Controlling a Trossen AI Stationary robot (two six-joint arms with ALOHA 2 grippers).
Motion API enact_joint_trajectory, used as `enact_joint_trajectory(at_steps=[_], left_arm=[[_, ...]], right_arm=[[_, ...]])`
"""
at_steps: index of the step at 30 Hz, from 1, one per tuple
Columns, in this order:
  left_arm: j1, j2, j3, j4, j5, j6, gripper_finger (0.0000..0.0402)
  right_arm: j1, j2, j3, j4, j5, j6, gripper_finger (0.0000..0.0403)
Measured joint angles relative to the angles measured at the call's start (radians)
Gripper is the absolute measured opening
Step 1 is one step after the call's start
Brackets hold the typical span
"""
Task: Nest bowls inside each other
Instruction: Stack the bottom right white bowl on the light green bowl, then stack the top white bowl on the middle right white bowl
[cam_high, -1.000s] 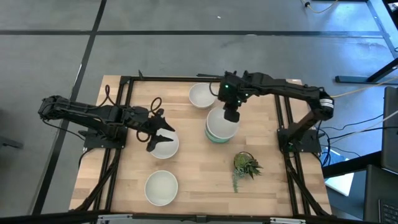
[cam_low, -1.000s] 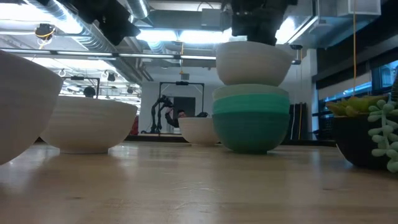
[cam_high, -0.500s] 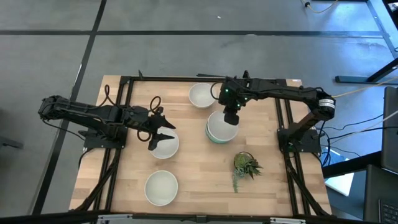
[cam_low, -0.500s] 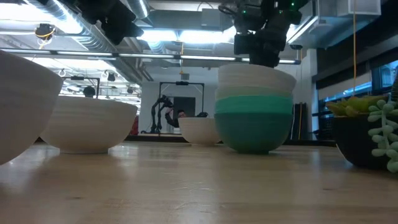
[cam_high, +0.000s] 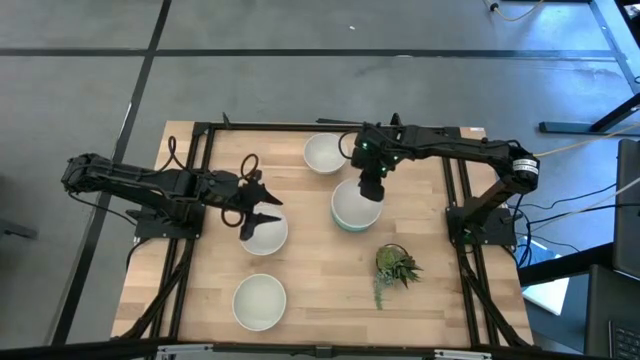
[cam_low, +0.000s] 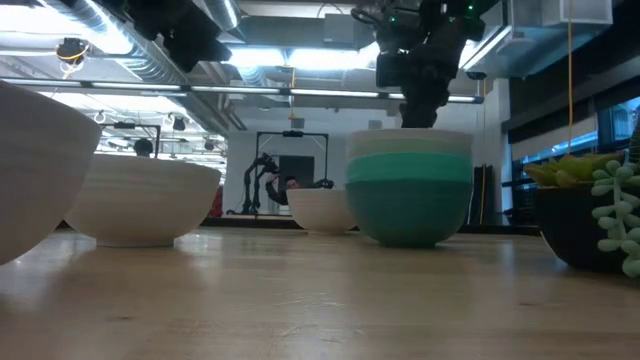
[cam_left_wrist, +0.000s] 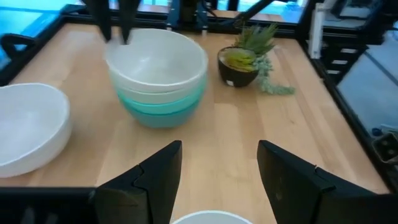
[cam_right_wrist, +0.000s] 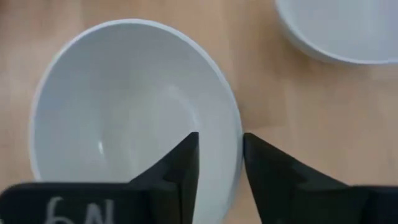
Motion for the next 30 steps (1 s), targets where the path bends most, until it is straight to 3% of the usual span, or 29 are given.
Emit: enact_joint_trajectory(at_steps=[3, 7, 15, 24, 30], left_arm=[[0.000, 0.000, 0.000, 0.000, -0.063, 0.035, 0.0204], [0.000, 0.000, 0.000, 0.000, -0.130, 0.076, 0.0204], [0.000, 0.000, 0.000, 0.001, -0.134, 0.079, 0.0204], [0.000, 0.000, 0.000, 0.003, -0.133, 0.071, 0.0204], [0.037, 0.008, 0.000, 0.053, -0.233, 0.047, 0.0204]], right_arm=[[-0.001, 0.000, 0.015, -0.004, -0.069, -0.015, 0.0149], [-0.004, -0.002, 0.081, -0.002, -0.070, -0.021, 0.0173], [-0.043, -0.169, 0.149, 0.014, -0.029, -0.066, 0.0192], [-0.079, -0.511, -0.068, 0.152, 0.036, 0.015, 0.0193], [-0.064, -0.669, -0.312, 0.372, 0.021, 0.090, 0.0193]])
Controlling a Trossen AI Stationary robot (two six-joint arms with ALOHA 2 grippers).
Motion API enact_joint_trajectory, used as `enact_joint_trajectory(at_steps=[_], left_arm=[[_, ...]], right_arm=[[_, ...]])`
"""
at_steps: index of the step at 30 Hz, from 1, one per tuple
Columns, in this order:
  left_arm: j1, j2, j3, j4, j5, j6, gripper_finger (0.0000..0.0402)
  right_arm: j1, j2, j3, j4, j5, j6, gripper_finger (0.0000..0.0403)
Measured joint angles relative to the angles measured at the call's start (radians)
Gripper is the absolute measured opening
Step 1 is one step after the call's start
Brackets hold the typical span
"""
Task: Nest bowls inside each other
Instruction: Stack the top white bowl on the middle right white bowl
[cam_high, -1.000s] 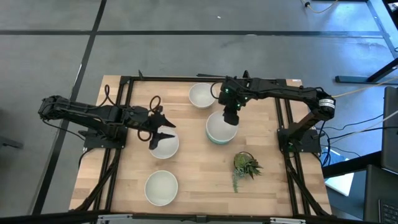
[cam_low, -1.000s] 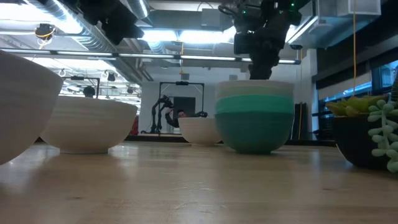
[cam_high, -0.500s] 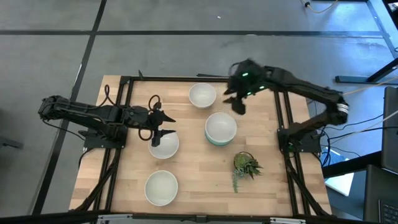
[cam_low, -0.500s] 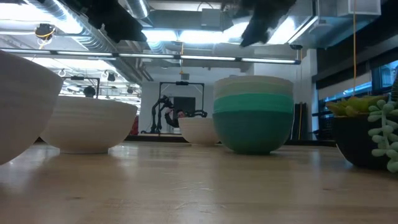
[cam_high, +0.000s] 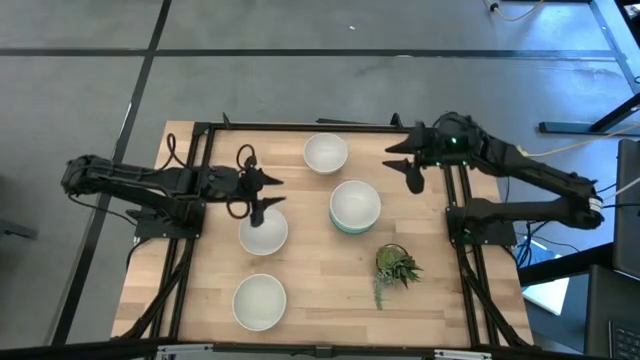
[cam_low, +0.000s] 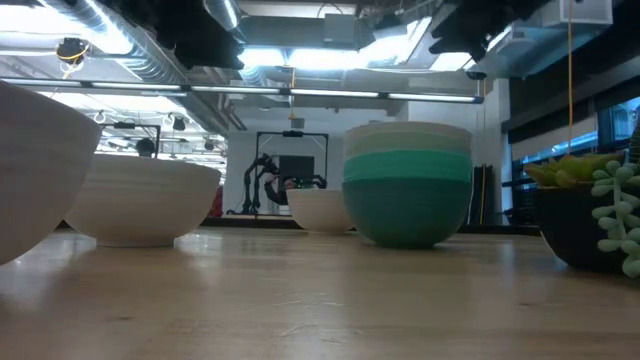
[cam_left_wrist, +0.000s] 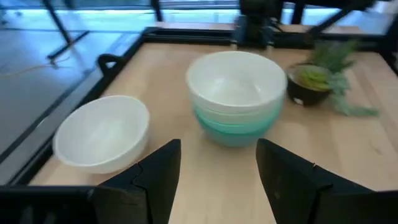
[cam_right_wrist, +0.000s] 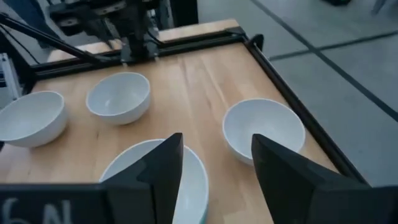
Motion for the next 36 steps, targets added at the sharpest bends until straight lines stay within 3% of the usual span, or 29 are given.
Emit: enact_joint_trajectory(at_steps=[5, 7, 11, 16, 23, 30, 36], left_arm=[[0.102, 0.044, 0.001, 0.034, 0.021, 0.006, 0.0204], [0.158, 0.085, 0.014, 0.066, 0.085, 0.031, 0.0204], [0.258, 0.208, 0.098, 0.058, 0.214, 0.134, 0.0204], [0.328, 0.375, 0.226, 0.024, 0.273, 0.323, 0.0204], [0.367, 0.566, 0.354, -0.071, 0.268, 0.448, 0.0204], [0.371, 0.690, 0.369, -0.081, 0.262, 0.517, 0.0204], [0.364, 0.748, 0.369, -0.056, 0.124, 0.635, 0.0204]], right_arm=[[-0.002, -0.081, -0.136, 0.098, 0.003, -0.023, 0.0193], [-0.002, -0.102, -0.162, 0.131, 0.003, -0.024, 0.0193], [-0.002, -0.129, -0.186, 0.143, 0.003, -0.024, 0.0193], [-0.002, -0.136, -0.187, 0.144, 0.003, -0.024, 0.0193], [-0.002, -0.136, -0.187, 0.144, 0.003, -0.023, 0.0193], [-0.002, -0.135, -0.187, 0.143, 0.003, -0.026, 0.0193], [-0.002, -0.135, -0.187, 0.142, 0.002, -0.025, 0.0193]])
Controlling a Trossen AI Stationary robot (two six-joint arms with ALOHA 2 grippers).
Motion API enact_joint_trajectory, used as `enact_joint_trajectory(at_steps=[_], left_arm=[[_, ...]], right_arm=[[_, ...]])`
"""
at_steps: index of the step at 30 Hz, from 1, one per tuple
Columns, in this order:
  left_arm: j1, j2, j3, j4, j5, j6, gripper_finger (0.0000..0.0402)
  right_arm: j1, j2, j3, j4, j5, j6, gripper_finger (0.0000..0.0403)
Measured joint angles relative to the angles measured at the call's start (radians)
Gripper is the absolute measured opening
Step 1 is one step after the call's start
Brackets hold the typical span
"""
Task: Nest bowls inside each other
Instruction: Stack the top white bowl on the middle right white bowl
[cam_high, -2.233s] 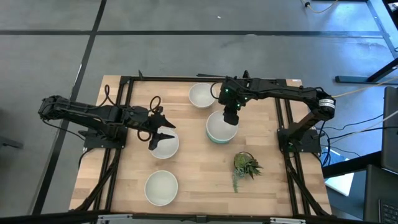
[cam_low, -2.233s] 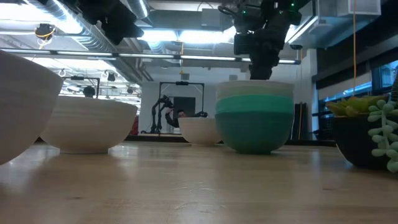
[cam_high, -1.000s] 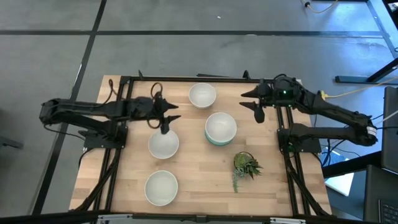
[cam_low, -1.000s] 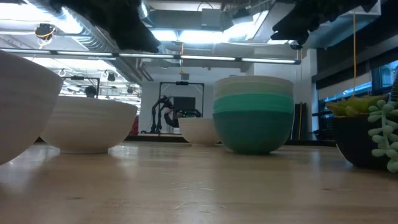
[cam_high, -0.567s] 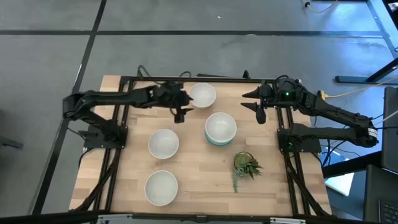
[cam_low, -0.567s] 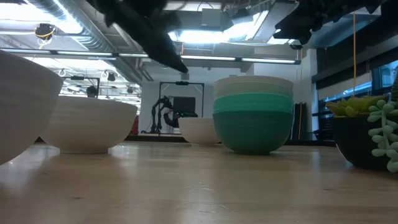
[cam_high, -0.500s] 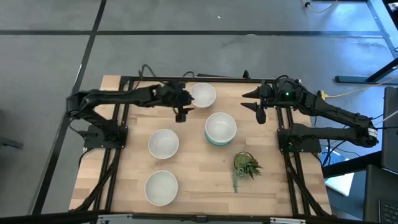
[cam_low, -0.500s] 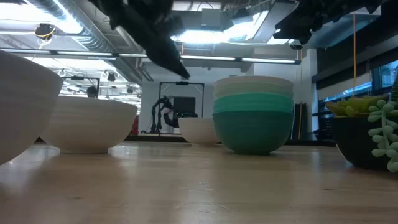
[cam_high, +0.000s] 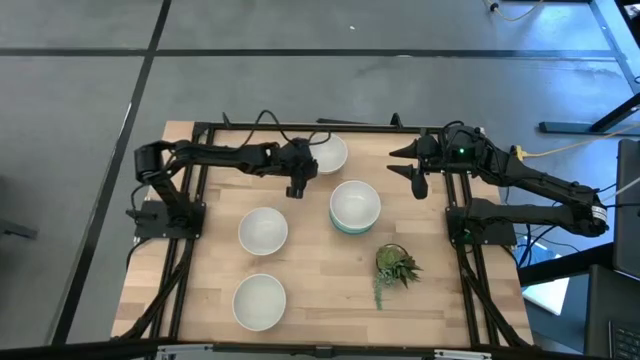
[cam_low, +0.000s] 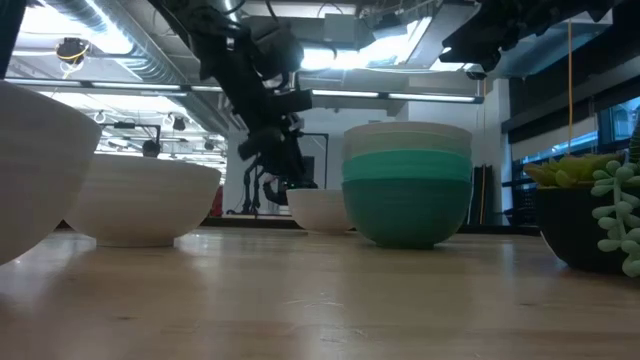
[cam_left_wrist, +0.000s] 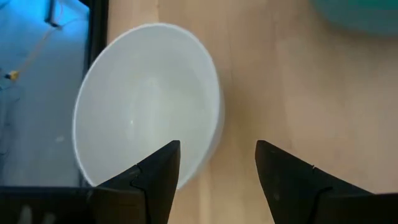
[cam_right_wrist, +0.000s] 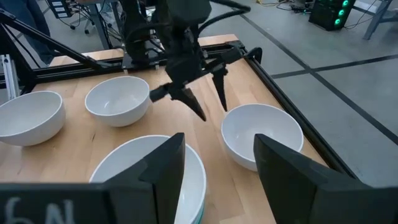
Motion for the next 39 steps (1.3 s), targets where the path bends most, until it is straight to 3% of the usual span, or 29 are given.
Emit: enact_joint_trajectory(at_steps=[17, 26, 39], left_arm=[[0.022, 0.008, 0.000, 0.061, 0.058, 0.045, 0.0204], [0.016, 0.055, 0.002, 0.062, 0.064, -0.010, 0.0203], [0.019, 0.089, 0.001, 0.072, 0.004, -0.054, 0.0186]], right_arm=[[0.000, 0.000, 0.000, 0.000, 0.000, -0.001, 0.0193], [0.000, 0.000, 0.000, -0.016, -0.001, 0.000, 0.0193], [0.000, 0.001, 0.000, -0.044, -0.001, 0.004, 0.0193]])
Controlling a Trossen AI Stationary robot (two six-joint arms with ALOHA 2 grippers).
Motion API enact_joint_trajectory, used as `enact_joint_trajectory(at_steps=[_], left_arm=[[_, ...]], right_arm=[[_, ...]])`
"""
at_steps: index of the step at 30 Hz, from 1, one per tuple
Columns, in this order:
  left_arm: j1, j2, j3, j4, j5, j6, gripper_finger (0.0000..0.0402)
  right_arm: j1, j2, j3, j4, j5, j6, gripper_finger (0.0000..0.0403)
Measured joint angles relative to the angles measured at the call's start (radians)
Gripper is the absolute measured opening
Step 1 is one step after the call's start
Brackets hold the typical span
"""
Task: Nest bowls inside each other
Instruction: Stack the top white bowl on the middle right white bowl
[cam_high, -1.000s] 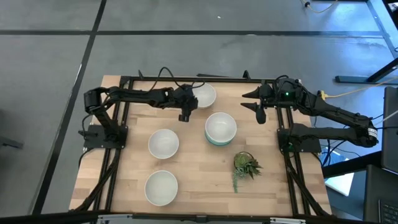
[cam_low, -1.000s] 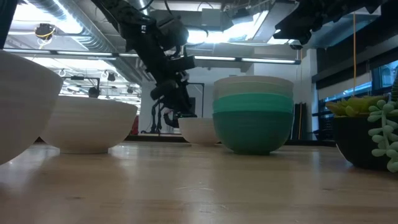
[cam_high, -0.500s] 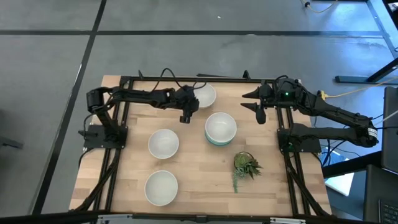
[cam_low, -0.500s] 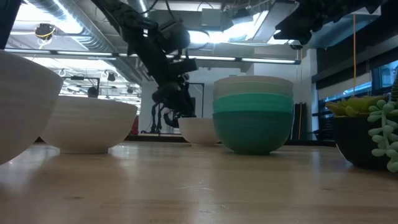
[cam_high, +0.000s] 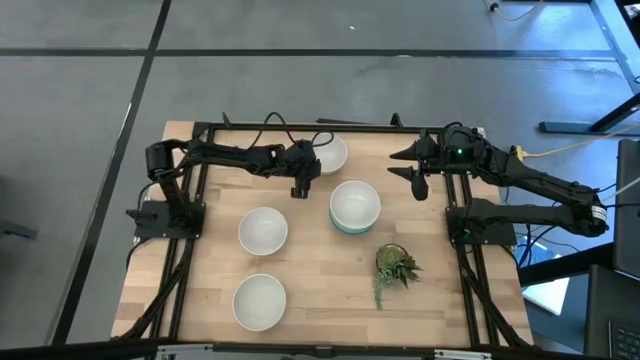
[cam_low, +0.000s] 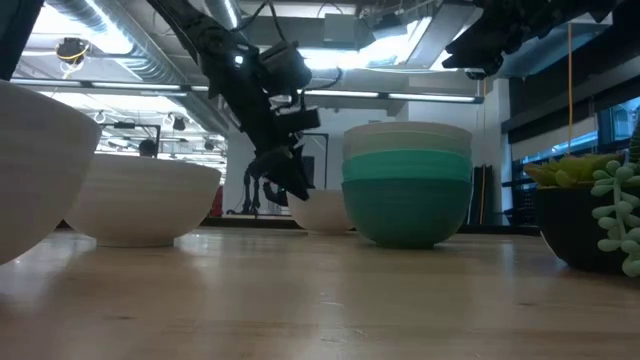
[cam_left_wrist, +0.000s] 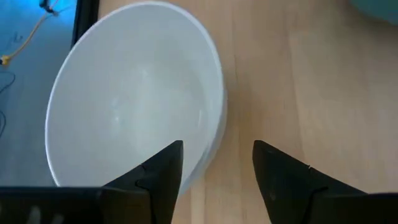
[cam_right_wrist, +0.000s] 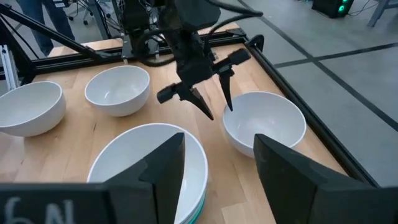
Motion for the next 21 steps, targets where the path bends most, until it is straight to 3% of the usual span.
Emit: enact_joint_trajectory(at_steps=[18, 21], left_arm=[[0.009, 0.017, -0.001, 0.001, 0.018, -0.016, 0.0014], [0.013, 0.017, -0.001, 0.005, 0.022, -0.057, 0.0009]], right_arm=[[0.000, 0.000, 0.000, -0.002, 0.000, 0.001, 0.0193], [0.000, 0.000, 0.000, -0.001, 0.000, 0.001, 0.0193]])
